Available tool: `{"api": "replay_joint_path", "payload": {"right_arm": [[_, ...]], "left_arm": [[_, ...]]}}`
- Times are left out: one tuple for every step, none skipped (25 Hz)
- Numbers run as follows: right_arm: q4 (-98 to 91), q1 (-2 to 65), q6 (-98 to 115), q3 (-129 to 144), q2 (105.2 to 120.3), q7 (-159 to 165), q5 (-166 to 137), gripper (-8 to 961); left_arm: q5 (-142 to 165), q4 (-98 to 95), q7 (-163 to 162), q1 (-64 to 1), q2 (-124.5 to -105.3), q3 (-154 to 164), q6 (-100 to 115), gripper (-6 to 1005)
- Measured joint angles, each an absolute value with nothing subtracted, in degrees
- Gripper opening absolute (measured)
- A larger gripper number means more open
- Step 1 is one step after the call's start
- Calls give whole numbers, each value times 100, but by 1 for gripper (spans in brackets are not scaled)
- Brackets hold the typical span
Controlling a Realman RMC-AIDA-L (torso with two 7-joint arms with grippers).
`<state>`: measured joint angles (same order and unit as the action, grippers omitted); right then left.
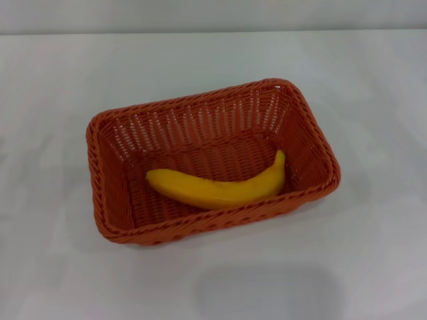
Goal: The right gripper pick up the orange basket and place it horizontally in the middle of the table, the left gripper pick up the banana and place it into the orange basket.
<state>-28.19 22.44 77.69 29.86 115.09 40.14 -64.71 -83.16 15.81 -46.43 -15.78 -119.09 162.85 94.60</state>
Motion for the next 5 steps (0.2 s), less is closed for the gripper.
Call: {"api": "replay_joint_path", "payload": {"right_arm": [[-2763,2233,7817,2984,11507,3889,-6406,872],[-2599,2225,7820,2982,11504,3598,-6193,872],[-2599,2225,7820,2982,11504,3598,-6193,872],[-2471,2226,7791,2980,11506,3406,-6004,872],[-2350,2232,7772,2980,11509,3265,-5842,872]], "left_arm": [[-8316,1581,-4643,-1578,-11909,16285,9460,889],[-8349,1533,-4571,-1558,-11909,16286,9460,889],[-8392,1481,-4469,-1547,-11909,16286,9460,889],[-8436,1439,-4391,-1550,-11909,16285,9460,889],[-8482,1382,-4315,-1553,-11909,16286,9460,889]]}}
